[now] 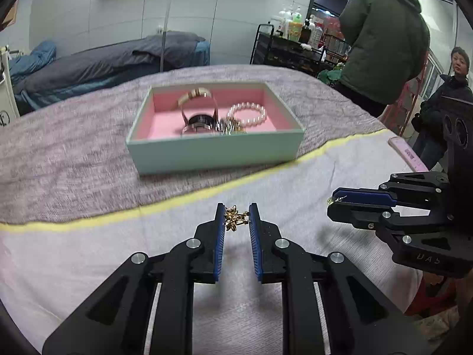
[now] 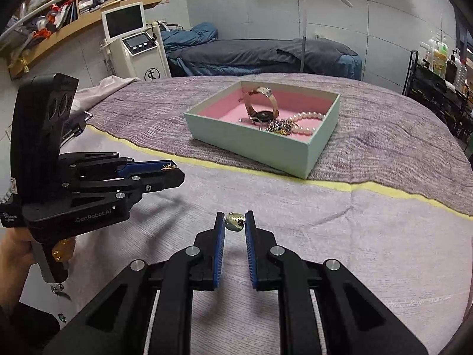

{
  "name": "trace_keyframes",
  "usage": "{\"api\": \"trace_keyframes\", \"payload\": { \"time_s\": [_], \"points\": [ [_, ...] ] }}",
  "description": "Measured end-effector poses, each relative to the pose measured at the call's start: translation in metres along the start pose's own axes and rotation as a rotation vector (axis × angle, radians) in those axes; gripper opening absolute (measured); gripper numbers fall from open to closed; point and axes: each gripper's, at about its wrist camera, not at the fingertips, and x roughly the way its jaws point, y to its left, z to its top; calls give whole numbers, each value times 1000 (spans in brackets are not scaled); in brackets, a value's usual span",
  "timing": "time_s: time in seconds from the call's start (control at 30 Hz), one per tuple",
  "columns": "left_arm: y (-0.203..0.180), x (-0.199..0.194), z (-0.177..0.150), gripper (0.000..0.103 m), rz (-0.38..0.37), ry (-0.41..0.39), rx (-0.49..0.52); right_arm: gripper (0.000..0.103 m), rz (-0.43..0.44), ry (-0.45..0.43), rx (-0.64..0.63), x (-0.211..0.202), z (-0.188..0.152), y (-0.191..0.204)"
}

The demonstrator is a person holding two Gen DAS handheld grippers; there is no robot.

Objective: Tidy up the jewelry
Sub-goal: 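Carry the gold earring and gold charm over the pink box, then lower the earring and charm into the box and open both tools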

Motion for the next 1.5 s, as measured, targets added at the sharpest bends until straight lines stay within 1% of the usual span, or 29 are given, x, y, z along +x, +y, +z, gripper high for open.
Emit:
{"api": "trace_keyframes", "payload": {
  "time_s": [0.1, 0.2, 0.27, 0.4, 0.43, 0.5, 0.57, 0.67, 0.73, 0.8, 0.93, 1.03, 1.2, 1.5],
  "points": [
    [4, -9, 21, 17, 6, -19, 27, 13, 24, -22, -9, -6, 22, -3],
    [11, -12, 43, 17, -12, -23, 39, 13, 16, -32, -29, -6, 44, -6],
    [17, -8, 58, 17, -8, -19, 50, 13, 3, -32, -43, -4, 55, -9],
    [29, 11, 81, 17, 0, 22, 59, 13, -12, -14, -58, 9, 78, -16],
    [33, 15, 86, 17, -12, 35, 56, 13, -15, -4, -60, 14, 83, -18],
    [38, 27, 93, 17, 3, 55, 59, 13, -23, 17, -62, 23, 91, -24],
    [43, 40, 99, 17, 0, 89, 63, 13, -34, 41, -71, 34, 96, -27],
    [48, 56, 103, 17, 1, 132, 61, 13, -33, 72, -65, 49, 104, -33],
    [49, 65, 106, 17, 15, 150, 71, 13, -29, 96, -58, 60, 110, -37],
    [50, 73, 107, 17, -6, 172, 66, 13, -37, 118, -48, 71, 114, -42],
    [54, 91, 111, 17, -8, 209, 46, 13, -34, 161, -10, 91, 122, -54],
    [52, 102, 110, 17, 1, 238, 66, 13, -60, 189, -17, 105, 127, -58],
    [47, 115, 109, 17, 8, 261, 83, 13, -116, 222, -16, 121, 135, -68],
    [39, 131, 112, 17, 27, 282, 109, 13, -150, 270, -11, 140, 136, -81]
  ]
}}
